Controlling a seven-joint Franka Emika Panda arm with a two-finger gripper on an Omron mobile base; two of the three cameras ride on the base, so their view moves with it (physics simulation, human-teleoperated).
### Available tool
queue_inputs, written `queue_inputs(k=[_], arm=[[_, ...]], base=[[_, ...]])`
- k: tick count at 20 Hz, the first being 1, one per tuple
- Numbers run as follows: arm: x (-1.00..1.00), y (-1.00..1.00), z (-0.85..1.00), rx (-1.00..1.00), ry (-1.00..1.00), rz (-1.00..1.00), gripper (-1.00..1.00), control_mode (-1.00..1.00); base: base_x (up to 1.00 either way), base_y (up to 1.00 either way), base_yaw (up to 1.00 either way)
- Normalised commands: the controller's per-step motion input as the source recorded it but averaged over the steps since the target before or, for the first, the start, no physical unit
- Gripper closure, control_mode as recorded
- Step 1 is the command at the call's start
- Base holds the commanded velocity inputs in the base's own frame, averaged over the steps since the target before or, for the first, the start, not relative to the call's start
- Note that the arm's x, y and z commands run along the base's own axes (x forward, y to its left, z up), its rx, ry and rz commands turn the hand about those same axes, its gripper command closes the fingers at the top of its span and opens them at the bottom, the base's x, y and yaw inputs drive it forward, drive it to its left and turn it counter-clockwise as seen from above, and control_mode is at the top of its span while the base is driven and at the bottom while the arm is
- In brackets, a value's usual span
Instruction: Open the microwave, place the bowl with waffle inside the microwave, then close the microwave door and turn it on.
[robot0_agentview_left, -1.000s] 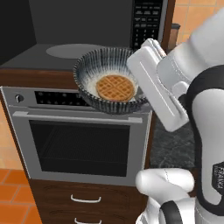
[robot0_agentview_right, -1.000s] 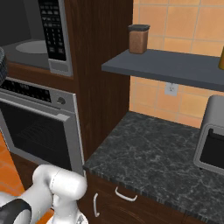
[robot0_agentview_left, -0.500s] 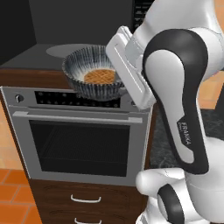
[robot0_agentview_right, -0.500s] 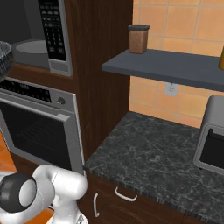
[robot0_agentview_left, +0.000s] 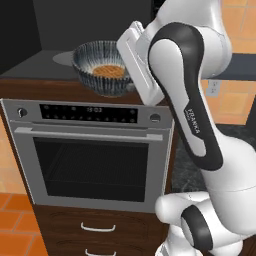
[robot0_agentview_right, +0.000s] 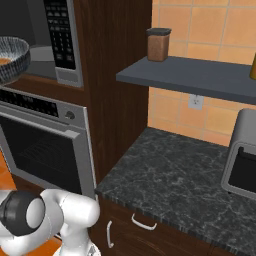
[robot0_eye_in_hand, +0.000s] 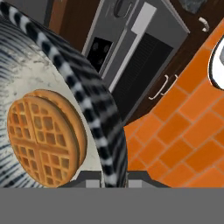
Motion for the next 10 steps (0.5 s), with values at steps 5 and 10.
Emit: queue_inputs(k=[5, 10], arm=[[0.56, 0.14, 0.00, 0.00, -0.03, 0.00, 1.00, -1.00], [0.53, 0.11, 0.00, 0.00, -0.01, -0.01, 1.00, -1.00]], base=[[0.00, 0.00, 0.00], [0.00, 0.00, 0.00]])
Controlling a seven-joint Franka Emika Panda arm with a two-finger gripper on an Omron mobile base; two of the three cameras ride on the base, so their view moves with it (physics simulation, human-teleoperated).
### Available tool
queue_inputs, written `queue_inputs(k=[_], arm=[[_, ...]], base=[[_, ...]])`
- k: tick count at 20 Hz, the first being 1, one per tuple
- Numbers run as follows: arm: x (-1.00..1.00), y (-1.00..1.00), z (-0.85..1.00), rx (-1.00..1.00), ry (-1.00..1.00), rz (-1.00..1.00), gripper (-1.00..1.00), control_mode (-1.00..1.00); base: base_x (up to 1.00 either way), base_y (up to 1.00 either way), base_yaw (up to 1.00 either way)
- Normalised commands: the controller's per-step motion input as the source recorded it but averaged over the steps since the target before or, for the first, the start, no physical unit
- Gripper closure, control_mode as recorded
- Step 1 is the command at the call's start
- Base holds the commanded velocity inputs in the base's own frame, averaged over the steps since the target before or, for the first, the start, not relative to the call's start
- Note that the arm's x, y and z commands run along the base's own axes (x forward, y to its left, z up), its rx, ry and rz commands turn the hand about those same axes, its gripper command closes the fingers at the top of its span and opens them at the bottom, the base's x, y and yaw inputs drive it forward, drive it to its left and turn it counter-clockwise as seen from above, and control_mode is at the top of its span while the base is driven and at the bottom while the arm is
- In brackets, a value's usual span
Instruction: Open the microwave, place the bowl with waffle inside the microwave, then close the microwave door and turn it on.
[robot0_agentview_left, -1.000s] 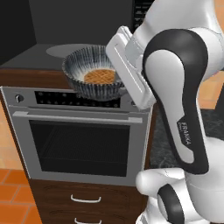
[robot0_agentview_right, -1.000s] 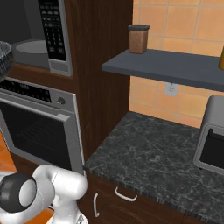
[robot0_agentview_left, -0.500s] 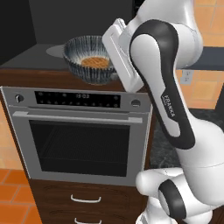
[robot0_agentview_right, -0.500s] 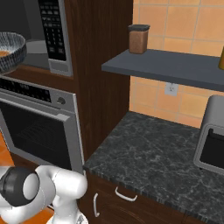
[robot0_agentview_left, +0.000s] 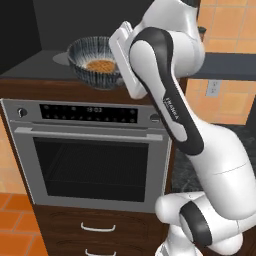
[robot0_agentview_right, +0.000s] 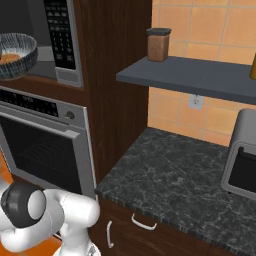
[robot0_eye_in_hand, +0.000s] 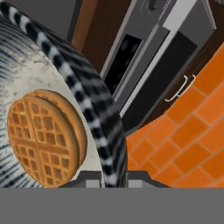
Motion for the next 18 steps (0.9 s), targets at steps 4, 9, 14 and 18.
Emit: queue_inputs(k=[4, 9, 14, 18], arm=[[0.60, 0.08, 0.00, 0.00, -0.04, -0.03, 1.00, -1.00], [0.72, 0.20, 0.00, 0.00, -0.08, -0.07, 1.00, -1.00], [0.64, 0.23, 0.00, 0.00, -0.02, -0.07, 1.00, -1.00], [0.62, 0.05, 0.00, -0.01, 0.02, -0.03, 1.00, -1.00]], base=[[0.00, 0.00, 0.00], [0.00, 0.00, 0.00], [0.00, 0.00, 0.00], [0.00, 0.00, 0.00]])
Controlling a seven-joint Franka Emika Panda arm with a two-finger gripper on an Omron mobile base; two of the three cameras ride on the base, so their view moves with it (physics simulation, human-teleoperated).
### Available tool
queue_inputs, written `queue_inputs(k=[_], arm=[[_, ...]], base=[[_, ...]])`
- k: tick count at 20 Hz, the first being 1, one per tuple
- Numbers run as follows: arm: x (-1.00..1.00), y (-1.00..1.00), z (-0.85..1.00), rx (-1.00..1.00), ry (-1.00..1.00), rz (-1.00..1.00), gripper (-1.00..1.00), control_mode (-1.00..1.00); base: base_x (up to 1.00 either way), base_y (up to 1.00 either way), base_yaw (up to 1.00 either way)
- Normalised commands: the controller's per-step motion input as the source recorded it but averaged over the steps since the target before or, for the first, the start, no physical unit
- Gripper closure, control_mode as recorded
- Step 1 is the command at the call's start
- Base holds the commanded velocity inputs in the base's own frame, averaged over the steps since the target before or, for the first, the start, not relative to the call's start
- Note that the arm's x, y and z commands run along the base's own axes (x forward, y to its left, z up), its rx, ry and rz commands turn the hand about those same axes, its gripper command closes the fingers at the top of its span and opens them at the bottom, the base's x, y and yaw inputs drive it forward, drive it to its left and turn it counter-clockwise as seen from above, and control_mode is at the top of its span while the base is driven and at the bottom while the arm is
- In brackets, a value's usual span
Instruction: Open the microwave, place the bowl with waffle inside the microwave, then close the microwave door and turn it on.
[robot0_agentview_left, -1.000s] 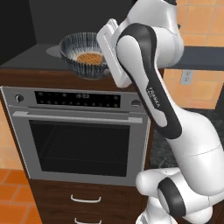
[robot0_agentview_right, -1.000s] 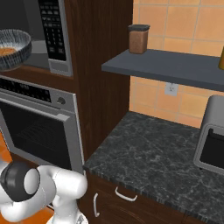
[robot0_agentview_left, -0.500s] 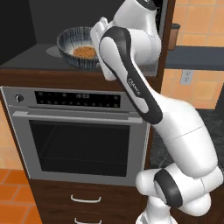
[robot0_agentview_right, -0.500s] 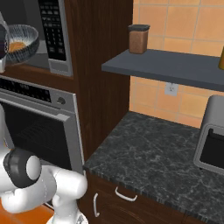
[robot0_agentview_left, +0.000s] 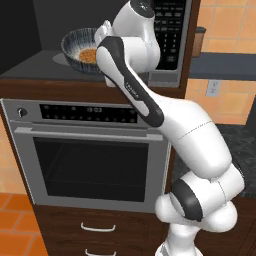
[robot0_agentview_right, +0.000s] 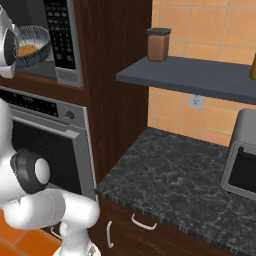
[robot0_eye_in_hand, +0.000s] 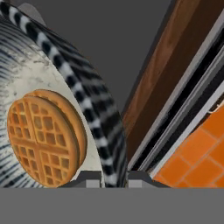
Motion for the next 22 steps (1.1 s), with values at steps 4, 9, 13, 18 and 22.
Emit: queue_inputs(k=[4, 9, 13, 18, 22], arm=[[0.72, 0.05, 0.00, 0.00, 0.05, -0.01, 1.00, -1.00], [0.61, 0.02, 0.00, -0.02, 0.05, 0.00, 1.00, -1.00], [0.61, 0.06, 0.01, -0.02, 0.03, 0.00, 1.00, -1.00], [0.29, 0.02, 0.05, -0.04, 0.03, 0.00, 1.00, -1.00], [0.15, 0.00, 0.00, -0.01, 0.00, 0.01, 1.00, -1.00]], base=[[0.00, 0.00, 0.00], [0.00, 0.00, 0.00], [0.00, 0.00, 0.00], [0.00, 0.00, 0.00], [0.00, 0.00, 0.00]])
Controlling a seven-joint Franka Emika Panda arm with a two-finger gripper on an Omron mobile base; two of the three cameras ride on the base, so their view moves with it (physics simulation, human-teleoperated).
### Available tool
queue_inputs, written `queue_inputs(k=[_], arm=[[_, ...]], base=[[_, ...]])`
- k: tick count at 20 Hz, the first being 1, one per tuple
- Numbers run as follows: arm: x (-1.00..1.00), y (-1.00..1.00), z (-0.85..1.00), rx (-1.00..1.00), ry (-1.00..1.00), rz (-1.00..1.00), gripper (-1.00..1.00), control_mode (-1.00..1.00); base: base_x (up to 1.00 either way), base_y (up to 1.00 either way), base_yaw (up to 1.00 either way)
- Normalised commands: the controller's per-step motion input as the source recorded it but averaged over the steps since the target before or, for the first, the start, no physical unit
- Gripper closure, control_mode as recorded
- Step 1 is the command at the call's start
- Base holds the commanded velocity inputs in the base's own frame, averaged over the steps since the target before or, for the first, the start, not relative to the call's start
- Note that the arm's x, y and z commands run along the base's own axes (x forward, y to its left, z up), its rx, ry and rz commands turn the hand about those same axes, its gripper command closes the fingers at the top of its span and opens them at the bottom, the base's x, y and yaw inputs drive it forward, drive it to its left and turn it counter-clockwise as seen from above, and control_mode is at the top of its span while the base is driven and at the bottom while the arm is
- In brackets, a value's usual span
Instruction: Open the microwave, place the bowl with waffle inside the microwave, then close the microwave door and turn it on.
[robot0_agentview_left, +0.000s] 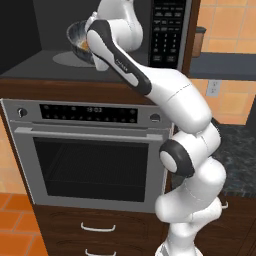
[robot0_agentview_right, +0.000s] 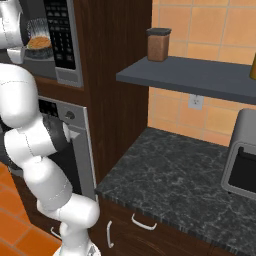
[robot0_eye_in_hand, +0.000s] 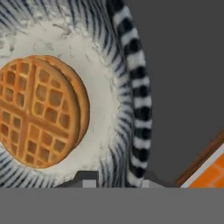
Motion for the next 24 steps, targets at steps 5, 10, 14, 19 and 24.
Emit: queue_inputs(k=[5, 10, 14, 19, 24], arm=[[0.13, 0.01, -0.12, 0.00, -0.01, 0.04, -1.00, -1.00], [-0.05, 0.00, -0.06, 0.00, -0.20, 0.02, -1.00, -1.00], [-0.59, 0.00, -0.08, 0.00, -0.32, 0.04, -1.00, -1.00], [-0.21, 0.00, -0.33, -0.13, -0.12, 0.02, -1.00, -1.00], [-0.59, -0.23, -0.64, -0.25, -0.35, 0.00, -1.00, -1.00]], base=[[0.00, 0.00, 0.00], [0.00, 0.00, 0.00], [0.00, 0.00, 0.00], [0.00, 0.00, 0.00], [0.00, 0.00, 0.00]])
